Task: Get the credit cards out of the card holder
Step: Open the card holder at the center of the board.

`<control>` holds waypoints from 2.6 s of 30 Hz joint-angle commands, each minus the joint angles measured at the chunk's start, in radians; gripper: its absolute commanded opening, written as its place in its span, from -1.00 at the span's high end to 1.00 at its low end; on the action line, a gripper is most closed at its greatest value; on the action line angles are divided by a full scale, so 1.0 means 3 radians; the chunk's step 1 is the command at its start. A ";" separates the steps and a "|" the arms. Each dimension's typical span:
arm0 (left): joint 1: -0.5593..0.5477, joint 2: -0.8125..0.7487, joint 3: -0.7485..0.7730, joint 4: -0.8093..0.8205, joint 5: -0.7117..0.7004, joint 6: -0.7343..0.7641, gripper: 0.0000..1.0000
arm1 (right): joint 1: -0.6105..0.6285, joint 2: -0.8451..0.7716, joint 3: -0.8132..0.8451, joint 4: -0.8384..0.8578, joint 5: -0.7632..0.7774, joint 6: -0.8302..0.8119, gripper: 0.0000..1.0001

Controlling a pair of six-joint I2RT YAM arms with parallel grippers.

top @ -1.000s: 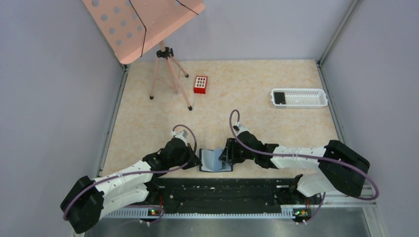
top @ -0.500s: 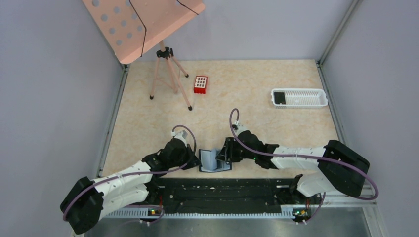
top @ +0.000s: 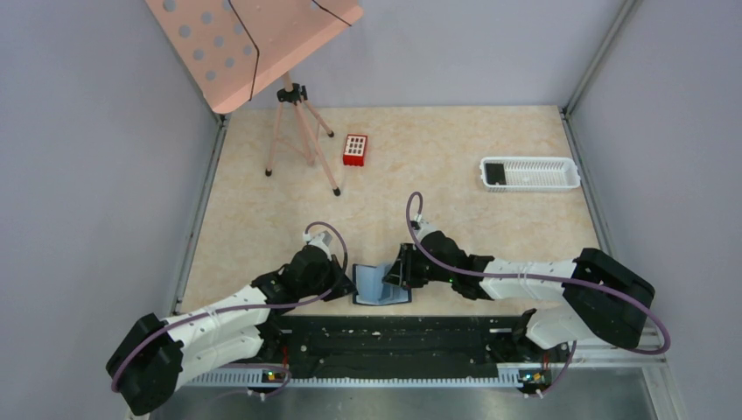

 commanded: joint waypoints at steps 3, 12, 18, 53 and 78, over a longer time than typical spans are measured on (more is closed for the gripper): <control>-0.0006 -0.0051 -0.0029 0.0086 0.0016 -0.0034 1.00 | 0.0019 -0.0089 -0.0010 0.0197 -0.0006 -0.0004 0.35; -0.0006 -0.0037 -0.0028 0.0093 0.0016 -0.0039 0.98 | 0.0023 -0.0136 -0.0074 0.0402 -0.0058 0.0007 0.52; -0.0006 -0.0044 -0.0029 0.0093 0.0016 -0.0049 0.95 | 0.0028 -0.0088 -0.0076 0.0492 -0.0096 0.0023 0.65; -0.0007 -0.0415 0.0256 -0.0566 -0.0320 -0.0010 0.01 | 0.0079 0.0056 0.0013 0.0400 -0.0073 -0.0023 0.97; -0.0006 -0.0433 0.0201 -0.0483 -0.0265 0.0103 -0.10 | 0.0128 0.0168 0.0131 0.0398 -0.0107 -0.0028 0.88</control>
